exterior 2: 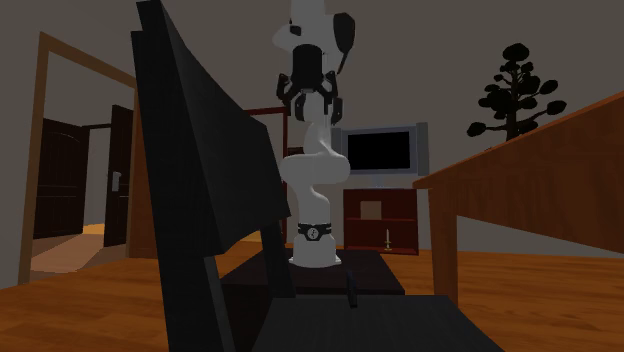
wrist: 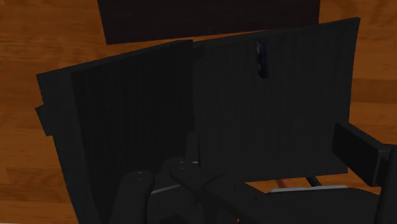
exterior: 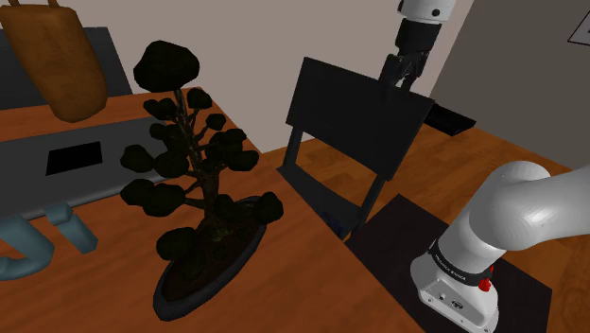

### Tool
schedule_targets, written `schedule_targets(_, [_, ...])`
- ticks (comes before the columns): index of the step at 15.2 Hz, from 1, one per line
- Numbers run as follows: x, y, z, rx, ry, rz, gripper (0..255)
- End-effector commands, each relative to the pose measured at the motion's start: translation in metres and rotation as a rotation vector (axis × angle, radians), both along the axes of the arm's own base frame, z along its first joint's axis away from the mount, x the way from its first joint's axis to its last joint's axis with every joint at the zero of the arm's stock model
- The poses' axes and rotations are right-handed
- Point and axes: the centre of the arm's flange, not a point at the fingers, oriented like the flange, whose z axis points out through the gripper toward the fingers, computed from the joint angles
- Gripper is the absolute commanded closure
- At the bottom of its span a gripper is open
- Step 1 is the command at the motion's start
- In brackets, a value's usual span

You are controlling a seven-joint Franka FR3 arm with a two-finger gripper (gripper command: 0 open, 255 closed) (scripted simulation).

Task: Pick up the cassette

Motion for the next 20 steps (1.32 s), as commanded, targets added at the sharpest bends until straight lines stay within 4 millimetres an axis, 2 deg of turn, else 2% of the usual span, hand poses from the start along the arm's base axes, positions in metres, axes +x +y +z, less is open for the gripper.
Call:
schedule_targets(1, [0.0, 0.0, 0.0, 0.0, 0.0, 0.0, 0])
schedule_targets(20, [-0.015, 0.053, -0.242, 0.071, 0.072, -0.185, 0])
